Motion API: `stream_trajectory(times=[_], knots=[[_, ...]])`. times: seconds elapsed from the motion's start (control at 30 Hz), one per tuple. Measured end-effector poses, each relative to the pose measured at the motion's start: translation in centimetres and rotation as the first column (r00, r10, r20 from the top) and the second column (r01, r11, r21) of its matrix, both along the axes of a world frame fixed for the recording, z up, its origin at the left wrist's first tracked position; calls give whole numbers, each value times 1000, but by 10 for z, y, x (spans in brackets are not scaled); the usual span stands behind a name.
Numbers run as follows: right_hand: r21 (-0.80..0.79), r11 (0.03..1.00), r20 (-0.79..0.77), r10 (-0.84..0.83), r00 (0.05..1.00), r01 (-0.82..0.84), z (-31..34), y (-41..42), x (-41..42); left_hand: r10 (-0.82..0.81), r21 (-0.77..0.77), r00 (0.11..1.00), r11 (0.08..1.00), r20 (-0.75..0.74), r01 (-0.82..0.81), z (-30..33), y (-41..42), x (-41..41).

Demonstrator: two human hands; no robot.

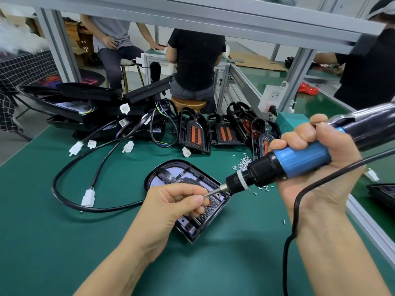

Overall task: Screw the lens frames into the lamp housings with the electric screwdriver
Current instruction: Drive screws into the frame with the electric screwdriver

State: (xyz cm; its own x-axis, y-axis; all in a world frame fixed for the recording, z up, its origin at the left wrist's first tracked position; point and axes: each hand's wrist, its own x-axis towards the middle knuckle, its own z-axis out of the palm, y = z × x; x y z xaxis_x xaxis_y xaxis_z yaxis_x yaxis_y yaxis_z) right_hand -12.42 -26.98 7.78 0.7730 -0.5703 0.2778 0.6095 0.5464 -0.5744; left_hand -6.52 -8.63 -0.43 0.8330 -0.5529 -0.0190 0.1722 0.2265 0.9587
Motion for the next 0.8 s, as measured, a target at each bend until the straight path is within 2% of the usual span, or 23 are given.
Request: stream_trajectory(times=[0.2, 0.37, 0.5, 0.6, 0.7, 0.8], knots=[[-41, 999, 23, 16, 1000, -15, 0, 4, -2, 19, 0, 997, 1000, 69, -19, 1, 4, -2], [-45, 999, 13, 14, 1000, -13, -1, 5, 0, 82, 28, 970, 996, 227, -90, 3, 6, -3], [-52, 998, 3, 42, 999, -42, -7, 9, 0, 90, 28, 974, 995, 210, -98, -1, 11, -7], [-97, 993, -32, 62, 998, -65, -12, 16, 1, 146, 139, 963, 974, 226, -180, -11, 21, -5], [-128, 988, -80, 80, 994, -90, -18, 25, 6, 153, 335, 893, 890, 423, -310, -23, 33, -3], [-212, 971, -134, 88, 987, -115, -25, 35, 12, 61, 406, 816, 844, 575, -350, -28, 37, -9]])
